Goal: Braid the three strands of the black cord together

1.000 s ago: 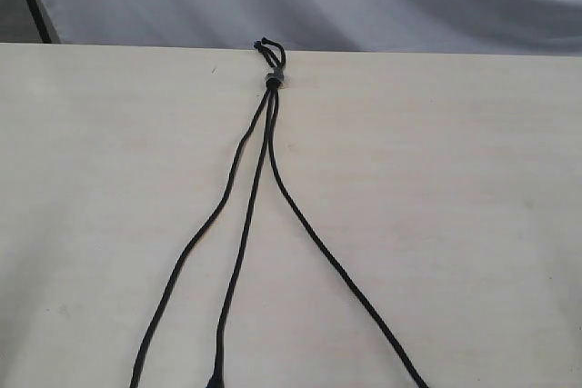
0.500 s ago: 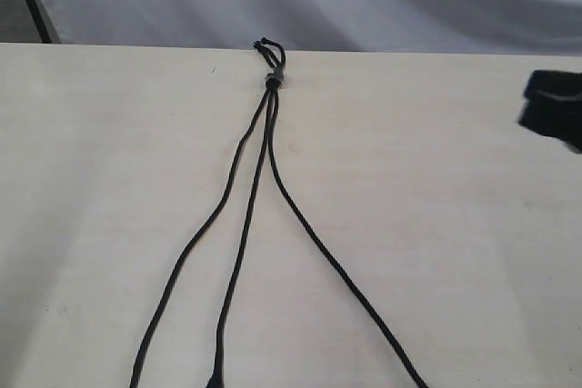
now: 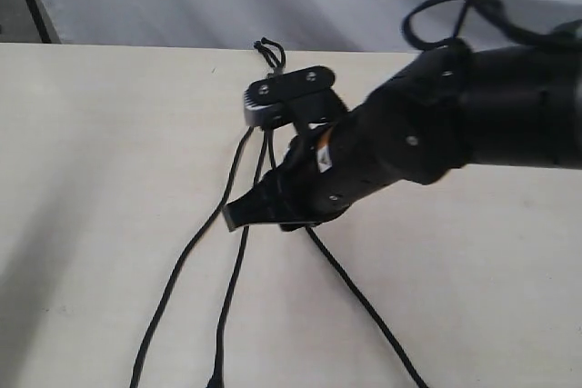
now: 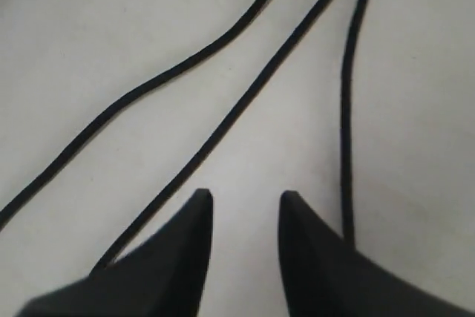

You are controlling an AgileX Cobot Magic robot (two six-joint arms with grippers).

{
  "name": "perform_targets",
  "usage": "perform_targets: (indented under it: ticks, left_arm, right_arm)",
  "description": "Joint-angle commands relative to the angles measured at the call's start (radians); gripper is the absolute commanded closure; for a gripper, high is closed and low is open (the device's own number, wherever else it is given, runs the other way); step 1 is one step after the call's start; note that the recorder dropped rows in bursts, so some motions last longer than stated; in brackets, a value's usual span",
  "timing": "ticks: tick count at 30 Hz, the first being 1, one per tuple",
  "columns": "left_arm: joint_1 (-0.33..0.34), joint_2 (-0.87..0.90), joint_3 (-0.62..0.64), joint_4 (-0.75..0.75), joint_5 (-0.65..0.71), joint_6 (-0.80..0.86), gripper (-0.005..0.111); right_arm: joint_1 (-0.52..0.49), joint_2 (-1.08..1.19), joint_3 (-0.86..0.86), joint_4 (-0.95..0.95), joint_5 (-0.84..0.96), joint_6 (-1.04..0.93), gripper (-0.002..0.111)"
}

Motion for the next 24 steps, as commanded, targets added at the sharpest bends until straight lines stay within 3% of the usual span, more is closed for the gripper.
perform_targets:
  ticks: [1, 9, 18, 20, 24]
  left_arm:
    - [-0.050, 0.145, -0.102, -0.004, 0.162, 0.051, 0.106]
    - [-0.188, 0.326, -0.169, -0.004, 0.160, 0.088, 0.106]
    - [-0.196, 0.339, -0.171, -0.026, 0.149, 0.080, 0.106]
    - [-0.196, 0.339, -0.171, -0.026, 0.145, 0.073, 0.106]
    - [-0.196, 0.339, -0.171, -0.026, 0.145, 0.071, 0.106]
  right_arm:
    - [0.048, 0.124, -0.099, -0.007, 0.093, -0.012, 0.060]
    - [0.084, 0.291, -0.197, 0.020, 0.117, -0.012, 0.060]
    - [0.084, 0.405, -0.312, 0.071, 0.215, -0.015, 0.062]
    - [0.084, 0.432, -0.341, 0.069, 0.240, -0.021, 0.069]
    - [0.084, 0.479, -0.413, 0.061, 0.356, -0.115, 0.107]
